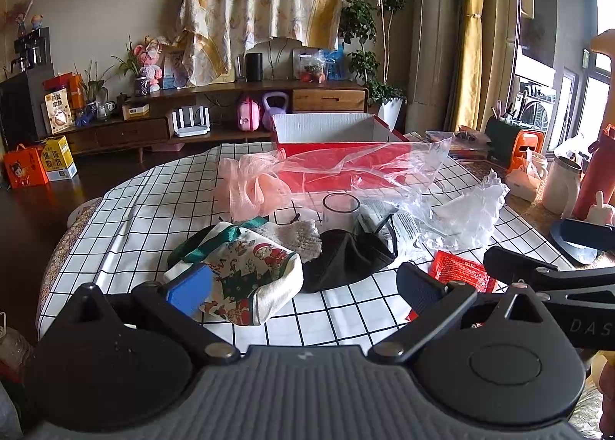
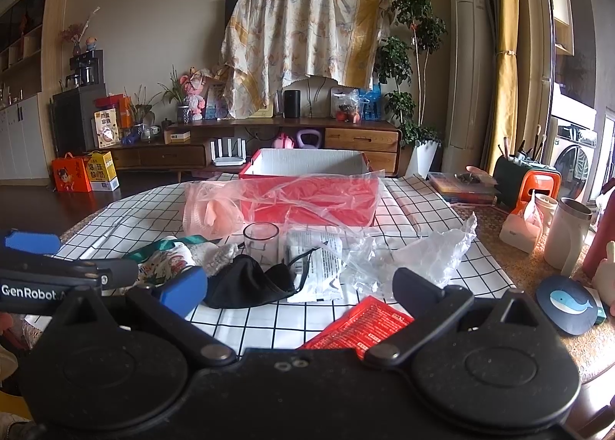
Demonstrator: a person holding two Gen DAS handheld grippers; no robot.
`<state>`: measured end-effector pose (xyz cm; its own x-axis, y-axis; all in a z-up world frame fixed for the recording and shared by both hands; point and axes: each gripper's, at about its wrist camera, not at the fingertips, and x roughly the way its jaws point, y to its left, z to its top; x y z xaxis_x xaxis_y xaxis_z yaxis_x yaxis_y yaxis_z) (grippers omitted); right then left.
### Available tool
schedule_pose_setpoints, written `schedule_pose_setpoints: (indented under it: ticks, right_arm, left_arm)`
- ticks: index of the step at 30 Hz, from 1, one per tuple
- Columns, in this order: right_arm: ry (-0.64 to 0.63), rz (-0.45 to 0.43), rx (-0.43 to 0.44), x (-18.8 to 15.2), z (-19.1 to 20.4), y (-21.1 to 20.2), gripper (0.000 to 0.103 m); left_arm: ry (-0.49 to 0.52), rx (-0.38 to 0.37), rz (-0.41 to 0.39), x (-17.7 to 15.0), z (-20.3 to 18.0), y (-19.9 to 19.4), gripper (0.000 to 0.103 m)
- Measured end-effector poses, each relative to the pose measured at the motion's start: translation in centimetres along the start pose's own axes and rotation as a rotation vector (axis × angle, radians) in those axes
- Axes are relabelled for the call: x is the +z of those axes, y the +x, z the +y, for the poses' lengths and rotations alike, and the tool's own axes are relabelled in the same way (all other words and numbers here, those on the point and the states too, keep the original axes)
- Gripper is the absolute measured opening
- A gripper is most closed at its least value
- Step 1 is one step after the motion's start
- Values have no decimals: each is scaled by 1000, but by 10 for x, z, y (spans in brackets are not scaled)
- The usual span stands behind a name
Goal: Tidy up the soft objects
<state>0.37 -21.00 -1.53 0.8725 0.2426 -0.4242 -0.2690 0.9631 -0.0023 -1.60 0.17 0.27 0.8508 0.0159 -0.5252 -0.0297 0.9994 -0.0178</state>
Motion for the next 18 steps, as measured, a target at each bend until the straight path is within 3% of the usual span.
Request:
schedule_pose_setpoints:
  ticks: [18]
  right_arm:
    - [13,1,-4,-1,0,4,100]
  left_arm:
    - [8,11,-52,4,7,-2,103]
